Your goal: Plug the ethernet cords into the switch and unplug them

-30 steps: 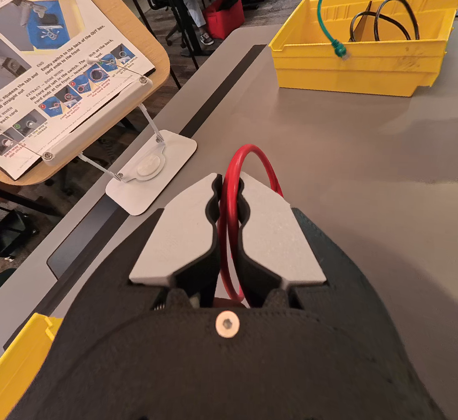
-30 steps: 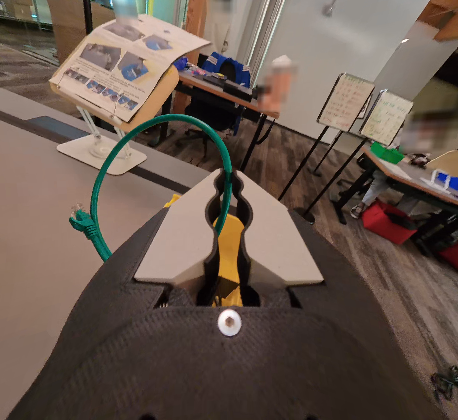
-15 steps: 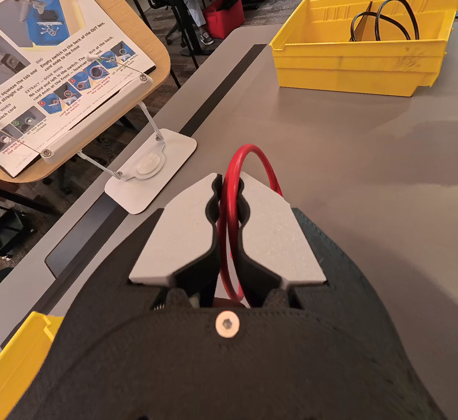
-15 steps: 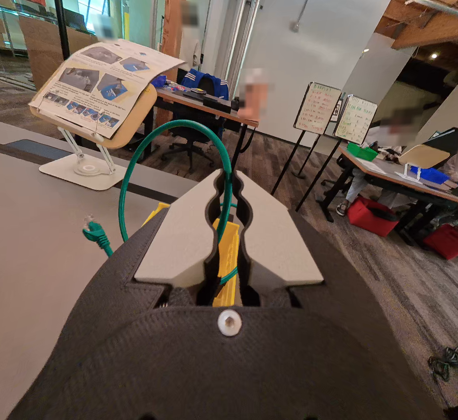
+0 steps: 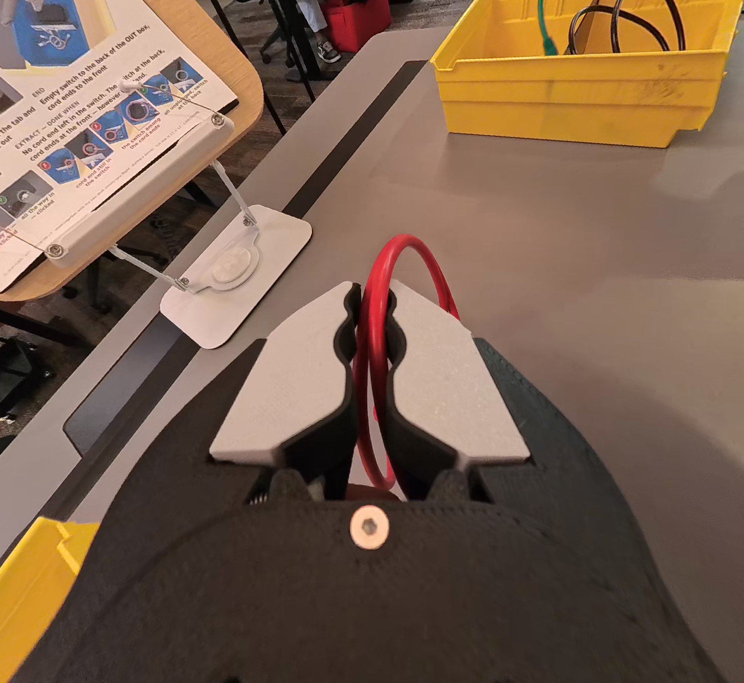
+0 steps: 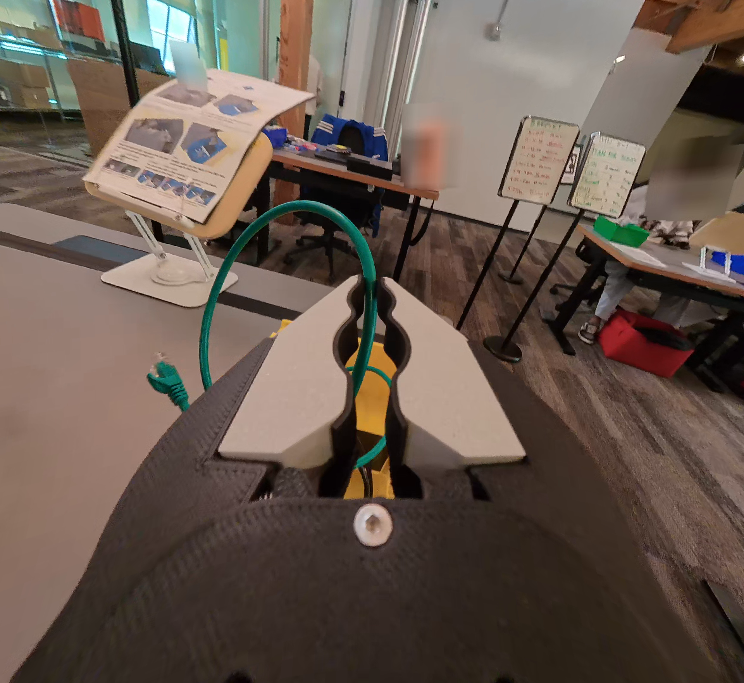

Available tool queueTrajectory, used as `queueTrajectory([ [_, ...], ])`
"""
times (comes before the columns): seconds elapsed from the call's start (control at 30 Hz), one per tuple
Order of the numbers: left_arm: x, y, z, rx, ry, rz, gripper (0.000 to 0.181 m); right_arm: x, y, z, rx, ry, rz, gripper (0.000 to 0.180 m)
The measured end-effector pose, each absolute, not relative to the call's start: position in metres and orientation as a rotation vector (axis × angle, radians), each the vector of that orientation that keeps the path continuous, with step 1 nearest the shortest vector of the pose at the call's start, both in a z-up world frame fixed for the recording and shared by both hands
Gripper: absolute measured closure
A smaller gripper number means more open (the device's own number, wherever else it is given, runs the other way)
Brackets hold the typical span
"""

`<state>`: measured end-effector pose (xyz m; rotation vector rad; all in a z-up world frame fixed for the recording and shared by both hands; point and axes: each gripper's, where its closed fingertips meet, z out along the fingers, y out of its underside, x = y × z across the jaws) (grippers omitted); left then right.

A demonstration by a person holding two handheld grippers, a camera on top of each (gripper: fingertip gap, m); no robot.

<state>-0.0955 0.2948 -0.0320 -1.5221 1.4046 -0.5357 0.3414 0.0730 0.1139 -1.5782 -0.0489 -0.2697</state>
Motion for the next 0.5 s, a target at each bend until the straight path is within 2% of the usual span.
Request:
queueTrajectory([
  [0.27, -0.095, 0.295, -0.035, -1.525, 1.41, -0.539, 0.172, 0.328, 0.061, 0.142, -1.509, -0.061, -0.273, 0.176],
  [0.5, -0.094, 0.294, -0.037, -1.525, 1.417, -0.545, 0.172, 0.336, 0.074, 0.076, -1.654, -0.029, -0.279, 0.176],
])
